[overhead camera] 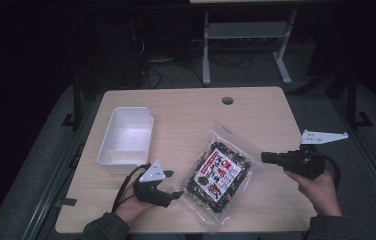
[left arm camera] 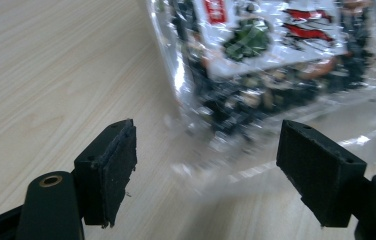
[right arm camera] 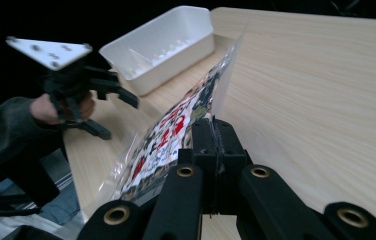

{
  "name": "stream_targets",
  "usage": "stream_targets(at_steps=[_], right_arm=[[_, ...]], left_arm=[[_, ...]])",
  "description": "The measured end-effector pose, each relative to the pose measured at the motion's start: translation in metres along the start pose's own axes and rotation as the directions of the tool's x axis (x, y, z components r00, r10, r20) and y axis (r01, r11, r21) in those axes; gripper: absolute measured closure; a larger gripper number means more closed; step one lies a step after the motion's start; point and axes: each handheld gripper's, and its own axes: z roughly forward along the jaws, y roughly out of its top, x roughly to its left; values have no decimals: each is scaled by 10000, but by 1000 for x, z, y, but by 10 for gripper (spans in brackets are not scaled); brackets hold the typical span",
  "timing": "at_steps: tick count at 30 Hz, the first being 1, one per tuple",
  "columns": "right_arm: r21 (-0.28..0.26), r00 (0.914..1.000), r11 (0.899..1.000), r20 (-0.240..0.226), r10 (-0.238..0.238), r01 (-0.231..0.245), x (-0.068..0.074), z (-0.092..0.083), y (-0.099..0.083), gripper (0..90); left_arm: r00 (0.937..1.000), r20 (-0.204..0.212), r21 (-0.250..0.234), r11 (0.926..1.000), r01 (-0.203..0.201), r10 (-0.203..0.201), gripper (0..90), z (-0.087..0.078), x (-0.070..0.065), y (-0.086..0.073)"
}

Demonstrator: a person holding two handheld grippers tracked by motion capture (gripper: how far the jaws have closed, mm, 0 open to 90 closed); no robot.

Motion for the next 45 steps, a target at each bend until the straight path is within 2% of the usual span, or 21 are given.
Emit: stream_targets(at_steps=[3,5,8,9,10,11,14,19,21,24,26,27,31,32,33,34,35,36,39,41,45], right_arm=[[-22,9983,9992,-419,-412,411,7,4,10,898],[-40,9972,9985,-521,-546,544,9,6,12,898],[-244,9926,9964,-890,-827,808,16,7,19,897],[-320,9916,9960,-958,-865,837,18,8,21,897],[-392,9905,9954,-1034,-909,872,20,8,22,897],[-392,9905,9954,-1034,-909,872,20,8,22,897],[-610,9868,9931,-1212,-1069,1001,25,12,27,898],[-890,9844,9903,-1305,-1182,1071,28,22,35,898],[-967,9841,9897,-1322,-1184,1060,28,24,37,898],[-1224,9870,9881,-1188,-1083,937,27,30,40,897],[-1272,9890,9879,-1061,-1029,892,26,32,40,894],[-1256,9899,9879,-968,-1039,914,26,33,40,891],[-1388,9914,9870,-912,-942,810,24,33,36,868],[-1368,9924,9874,-822,-917,799,23,34,35,831],[-1401,9933,9879,-840,-789,666,21,35,32,742],[-1401,9933,9879,-840,-789,666,21,35,32,742],[-1361,9936,9895,-948,-619,487,18,38,28,663],[-1361,9936,9895,-948,-619,487,18,38,28,663],[-1097,9944,9937,-994,-351,241,13,47,20,516],[-670,9932,9977,-1159,-124,46,9,59,12,419],[-333,9928,9994,-1201,-29,-11,9,71,6,403]], left_arm=[[9995,267,76,9998,190,-192,235,6,2,1],[9985,427,132,9993,345,-350,236,10,3,2],[9944,851,163,9980,610,-621,243,14,4,2],[9923,1015,156,9975,695,-708,247,15,5,2],[9871,1334,165,9961,869,-883,251,17,6,2],[9871,1334,165,9961,869,-883,260,17,6,2],[9740,1929,85,9928,1191,-1185,305,17,8,2],[9698,2104,-63,9918,1276,-1234,428,14,9,2],[9647,2243,-107,9896,1438,-1377,452,12,10,2],[9642,2322,-249,9901,1380,-1285,597,8,11,2],[9717,2146,-284,9938,1071,-985,650,6,9,3],[9760,2028,-229,9960,858,-794,663,5,6,4],[9772,1998,-208,9968,774,-717,693,4,5,5],[9772,2009,-221,9969,749,-689,693,4,5,5],[9797,1922,-219,9979,614,-561,709,2,4,5],[9797,1922,-219,9979,614,-561,710,2,4,5],[9815,1863,-256,9984,501,-445,712,2,3,6],[9815,1863,-256,9984,501,-445,713,2,3,6],[9836,1748,-228,9985,491,-444,713,2,2,6],[9851,1677,-195,9989,430,-392,712,2,2,5],[9863,1620,-267,9991,344,-296,712,2,0,6]])
